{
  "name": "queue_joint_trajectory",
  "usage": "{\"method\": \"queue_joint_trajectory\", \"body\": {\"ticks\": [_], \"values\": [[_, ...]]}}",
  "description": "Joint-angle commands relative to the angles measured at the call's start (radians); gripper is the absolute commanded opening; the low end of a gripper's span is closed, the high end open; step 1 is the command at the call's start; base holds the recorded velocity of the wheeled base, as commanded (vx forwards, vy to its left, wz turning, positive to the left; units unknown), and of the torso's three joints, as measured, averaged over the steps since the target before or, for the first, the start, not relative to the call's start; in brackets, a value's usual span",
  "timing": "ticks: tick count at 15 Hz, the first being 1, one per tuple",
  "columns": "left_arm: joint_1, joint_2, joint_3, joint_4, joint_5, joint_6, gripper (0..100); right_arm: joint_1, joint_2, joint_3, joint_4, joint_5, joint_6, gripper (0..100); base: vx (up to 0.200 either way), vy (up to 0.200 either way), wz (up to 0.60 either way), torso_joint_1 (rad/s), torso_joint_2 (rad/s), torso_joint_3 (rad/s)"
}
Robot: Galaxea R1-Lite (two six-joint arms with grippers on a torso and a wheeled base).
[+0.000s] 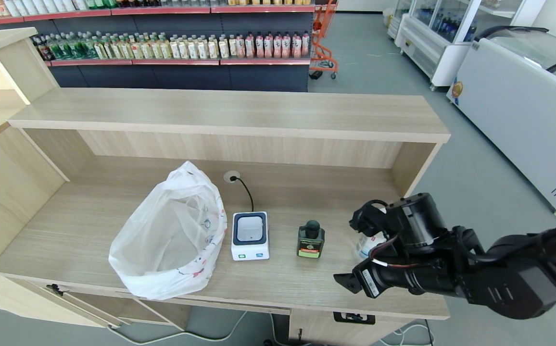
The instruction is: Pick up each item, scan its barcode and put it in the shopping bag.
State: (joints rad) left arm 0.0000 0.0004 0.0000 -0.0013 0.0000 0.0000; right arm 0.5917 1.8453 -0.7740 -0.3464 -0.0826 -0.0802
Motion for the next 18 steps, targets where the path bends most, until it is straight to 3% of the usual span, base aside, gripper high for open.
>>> {"method": "queue_joint_trajectory", "body": {"ticks": [1,6,9,18], "values": [[0.0,0.001,0.0,0.0,0.0,0.0,100,-0.001,0.111,-0.045,-0.057,0.001,-0.029,100,0.0,0.0,0.0,0.0,0.0,0.0],[0.0,0.001,0.0,0.0,0.0,0.0,100,-0.001,0.19,-0.12,-0.106,0.007,-0.09,100,0.0,0.0,0.0,0.0,0.0,0.0],[0.0,0.001,0.0,0.0,0.0,0.0,100,-0.01,0.281,-0.234,-0.118,0.007,-0.142,100,0.0,0.0,0.0,0.0,0.0,0.0],[0.0,0.001,0.0,0.0,0.0,0.0,100,-0.004,0.462,-0.433,-0.178,0.095,-0.199,100,0.0,0.0,0.0,0.0,0.0,0.0]]}}
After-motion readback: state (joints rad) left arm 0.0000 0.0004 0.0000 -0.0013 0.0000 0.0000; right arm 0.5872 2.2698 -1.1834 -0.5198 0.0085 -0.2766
